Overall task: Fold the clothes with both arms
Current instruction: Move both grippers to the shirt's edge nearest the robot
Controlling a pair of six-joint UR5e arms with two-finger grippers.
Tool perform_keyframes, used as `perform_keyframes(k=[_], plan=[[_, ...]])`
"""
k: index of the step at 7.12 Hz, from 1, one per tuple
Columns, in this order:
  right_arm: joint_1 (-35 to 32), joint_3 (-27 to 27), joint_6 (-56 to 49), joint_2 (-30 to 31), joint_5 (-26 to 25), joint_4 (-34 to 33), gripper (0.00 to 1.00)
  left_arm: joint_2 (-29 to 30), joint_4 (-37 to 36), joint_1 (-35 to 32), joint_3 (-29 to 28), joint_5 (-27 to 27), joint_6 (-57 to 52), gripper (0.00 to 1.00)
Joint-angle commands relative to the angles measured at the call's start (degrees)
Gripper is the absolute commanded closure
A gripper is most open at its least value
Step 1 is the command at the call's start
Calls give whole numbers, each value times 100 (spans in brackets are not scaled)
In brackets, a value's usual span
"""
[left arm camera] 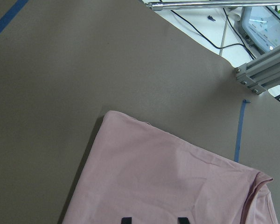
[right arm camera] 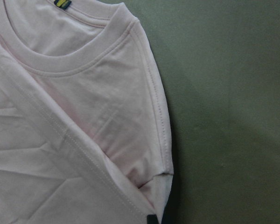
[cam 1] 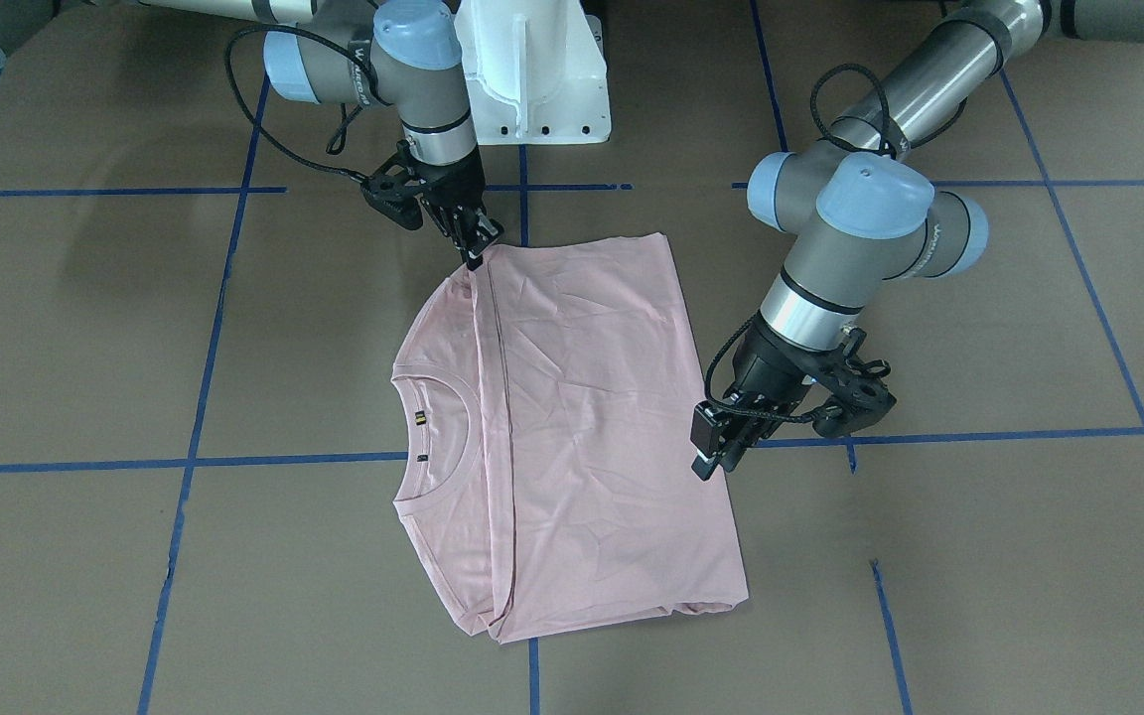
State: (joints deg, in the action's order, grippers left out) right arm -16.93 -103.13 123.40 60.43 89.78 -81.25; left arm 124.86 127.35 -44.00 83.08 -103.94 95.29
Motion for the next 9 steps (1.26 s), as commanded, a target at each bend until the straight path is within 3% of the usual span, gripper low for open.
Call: perform_keyframes(k=[1, 3, 6, 9], plan=[[66, -339, 9, 180, 5, -14, 100, -163, -1357, 758, 1151, 276, 585, 55], [181, -576, 9, 391, -13, -14, 100, -1520, -1642, 1549, 2584, 601, 1149, 53], [207, -577, 0, 400, -13, -14, 100, -1570, -2092, 2535, 2722, 620, 2080, 53], [207, -577, 0, 400, -4, -14, 100, -1640, -2179, 2747, 2643, 620, 2108, 51]])
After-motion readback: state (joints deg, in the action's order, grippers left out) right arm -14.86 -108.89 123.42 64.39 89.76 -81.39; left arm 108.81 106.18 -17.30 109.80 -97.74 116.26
